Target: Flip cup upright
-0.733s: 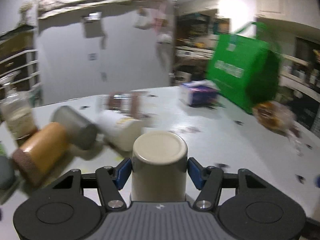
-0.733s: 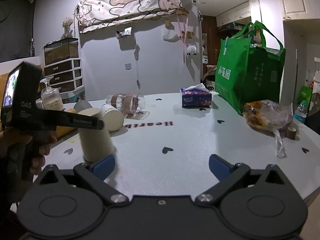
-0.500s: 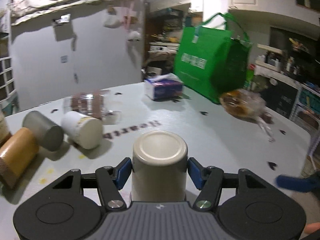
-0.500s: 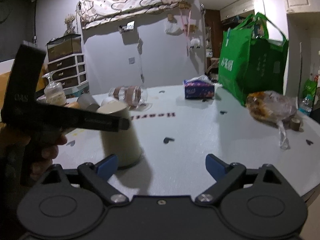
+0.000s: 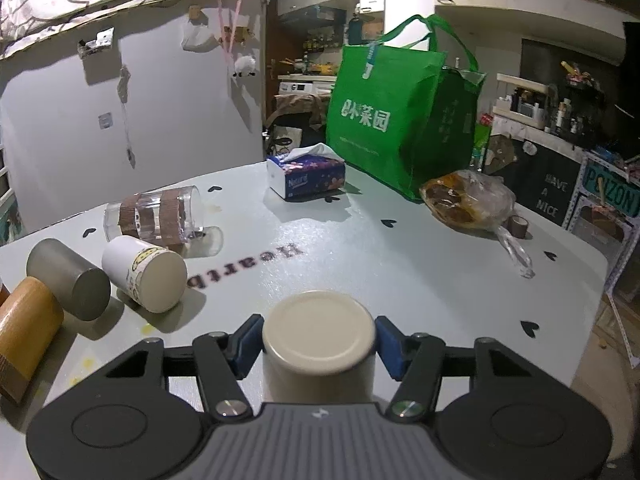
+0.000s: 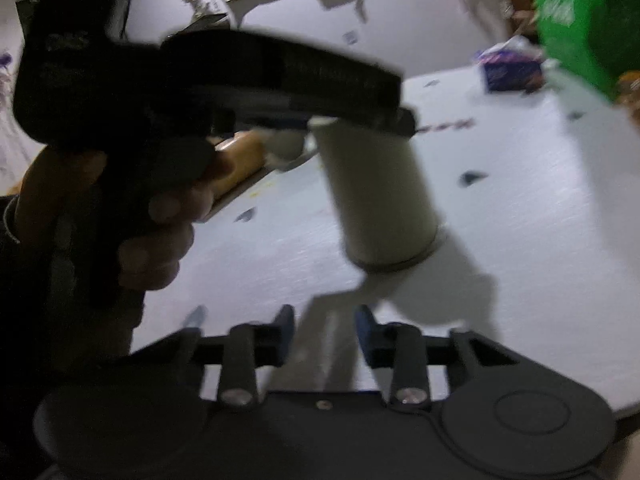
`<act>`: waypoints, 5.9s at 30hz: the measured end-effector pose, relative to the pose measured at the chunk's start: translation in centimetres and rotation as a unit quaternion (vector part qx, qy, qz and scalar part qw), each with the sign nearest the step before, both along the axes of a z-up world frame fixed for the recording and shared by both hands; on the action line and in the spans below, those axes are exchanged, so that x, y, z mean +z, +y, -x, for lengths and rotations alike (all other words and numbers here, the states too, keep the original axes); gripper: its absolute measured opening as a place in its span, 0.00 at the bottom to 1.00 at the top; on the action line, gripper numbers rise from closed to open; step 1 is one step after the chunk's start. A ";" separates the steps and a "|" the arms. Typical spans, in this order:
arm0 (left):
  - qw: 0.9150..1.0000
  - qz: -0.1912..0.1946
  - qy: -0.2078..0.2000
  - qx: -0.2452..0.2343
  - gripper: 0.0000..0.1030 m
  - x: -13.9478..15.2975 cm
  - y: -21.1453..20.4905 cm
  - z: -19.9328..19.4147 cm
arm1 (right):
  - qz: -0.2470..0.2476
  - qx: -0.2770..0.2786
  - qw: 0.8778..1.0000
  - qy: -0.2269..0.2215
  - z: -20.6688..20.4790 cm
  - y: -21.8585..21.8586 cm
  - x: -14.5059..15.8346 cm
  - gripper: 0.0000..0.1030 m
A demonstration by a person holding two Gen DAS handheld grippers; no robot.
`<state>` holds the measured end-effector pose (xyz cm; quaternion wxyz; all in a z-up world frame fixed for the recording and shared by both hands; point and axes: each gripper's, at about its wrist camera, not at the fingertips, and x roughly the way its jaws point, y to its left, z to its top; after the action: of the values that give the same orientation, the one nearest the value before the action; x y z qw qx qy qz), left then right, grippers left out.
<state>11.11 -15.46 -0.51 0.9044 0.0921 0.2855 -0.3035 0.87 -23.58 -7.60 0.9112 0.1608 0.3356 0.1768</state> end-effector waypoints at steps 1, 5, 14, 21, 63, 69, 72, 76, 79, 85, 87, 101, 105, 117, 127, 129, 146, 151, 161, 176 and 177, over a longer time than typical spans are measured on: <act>1.000 0.000 0.000 -0.004 0.58 0.0 0.2 0.2 | -0.006 0.005 1.000 0.000 -0.3 0.3 -0.3 0.25; 1.000 0.013 0.004 -0.025 0.58 0.0 1.8 1.4 | -0.021 0.009 1.000 -0.006 -1.7 1.2 -1.0 0.19; 0.998 0.052 0.009 -0.041 0.58 0.5 6.2 4.1 | -0.039 -0.022 0.999 -0.006 -2.4 1.3 -1.3 0.09; 0.999 0.033 0.021 -0.024 0.58 -1.3 8.3 5.6 | -0.015 -0.051 0.999 -0.010 -1.6 0.4 -1.1 0.10; 0.998 0.054 0.021 0.028 0.73 -3.6 10.3 6.8 | -0.067 -0.050 0.994 0.076 -7.6 -0.7 4.0 0.75; 0.996 0.070 0.012 0.053 0.73 -3.4 10.9 6.8 | 0.074 -0.053 0.996 -0.026 -7.0 -0.8 6.6 0.75; 0.995 0.077 0.008 0.062 0.74 -3.3 11.2 6.9 | 0.134 -0.077 0.986 -0.066 -7.7 -1.0 7.1 0.75; 0.994 0.074 0.001 0.078 0.74 -3.3 11.5 6.8 | 0.187 -0.120 0.970 -0.095 -9.8 -2.4 7.4 0.75; 0.993 0.073 -0.002 0.090 0.74 -3.6 11.9 6.7 | 0.210 -0.152 0.960 -0.103 -11.8 -4.0 7.4 0.75; 0.991 0.073 -0.003 0.112 0.74 -4.3 12.3 6.3 | 0.240 -0.214 0.941 -0.103 -16.1 -7.3 7.2 0.74; 0.991 0.069 -0.003 0.118 0.75 -4.6 12.3 6.2 | 0.251 -0.233 0.934 -0.106 -17.2 -8.2 6.9 0.74; 0.989 0.062 -0.016 0.131 0.90 -5.0 11.6 6.3 | 0.249 -0.281 0.921 -0.101 -20.3 -11.8 4.6 0.75; 0.988 0.064 -0.020 0.136 0.96 -4.9 11.5 6.4 | 0.263 -0.270 0.920 -0.105 -19.7 -11.0 4.3 0.75; 0.986 0.070 -0.035 0.149 0.98 -3.9 11.6 6.1 | 0.218 -0.256 0.937 -0.090 -16.9 -10.3 5.6 0.83; 0.981 0.078 -0.065 0.164 1.00 -2.2 11.6 6.4 | 0.208 -0.242 0.938 -0.139 -7.4 -6.5 7.1 0.85; 0.981 0.077 -0.068 0.167 1.00 -2.2 11.5 6.5 | 0.204 -0.239 0.939 -0.143 -5.6 -6.0 7.3 0.86; 0.972 0.078 -0.080 0.208 1.00 -1.9 12.4 7.8 | 0.201 -0.244 0.934 -0.165 3.0 -3.4 6.2 1.00; 0.968 0.079 -0.081 0.222 1.00 -2.0 12.9 8.3 | 0.199 -0.241 0.936 -0.164 4.0 -2.9 5.7 1.00; 0.968 0.071 -0.086 0.223 1.00 -2.1 12.8 9.0 | 0.204 -0.230 0.937 -0.165 5.1 -2.1 5.2 1.00; 0.970 0.066 -0.088 0.218 1.00 -2.1 12.4 9.2 | 0.207 -0.242 0.935 -0.159 5.8 -2.3 5.0 1.00; 0.970 0.066 -0.088 0.218 1.00 -2.2 12.4 9.3 | 0.207 -0.242 0.935 -0.159 5.8 -2.3 5.0 1.00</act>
<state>1.85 -3.07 -2.66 0.9744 -0.0055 0.1971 -0.1078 -4.96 -25.92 -2.65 0.9809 0.0150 0.1665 -0.0992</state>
